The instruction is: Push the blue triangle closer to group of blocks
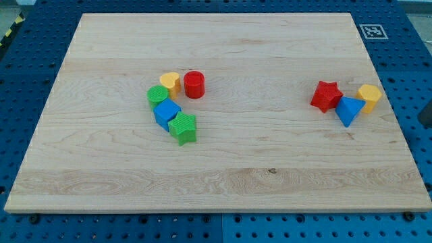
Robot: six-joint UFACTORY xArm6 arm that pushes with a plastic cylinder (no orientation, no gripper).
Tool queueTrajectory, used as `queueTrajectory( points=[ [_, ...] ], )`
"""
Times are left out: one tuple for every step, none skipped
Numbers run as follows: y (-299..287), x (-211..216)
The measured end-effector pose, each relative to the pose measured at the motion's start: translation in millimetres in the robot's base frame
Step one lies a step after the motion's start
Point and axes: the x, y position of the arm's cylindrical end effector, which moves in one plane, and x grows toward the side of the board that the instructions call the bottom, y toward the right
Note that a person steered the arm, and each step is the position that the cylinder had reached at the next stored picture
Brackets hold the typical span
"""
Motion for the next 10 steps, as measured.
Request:
queueTrajectory(
  points=[
    [0,0],
    [-22,0],
    [-84,-1],
    [-113,-1],
    [-107,-6],
    [-75,-19],
    [-93,-30],
    [-144,-25],
    [-203,1],
    [-187,-2]
  ],
)
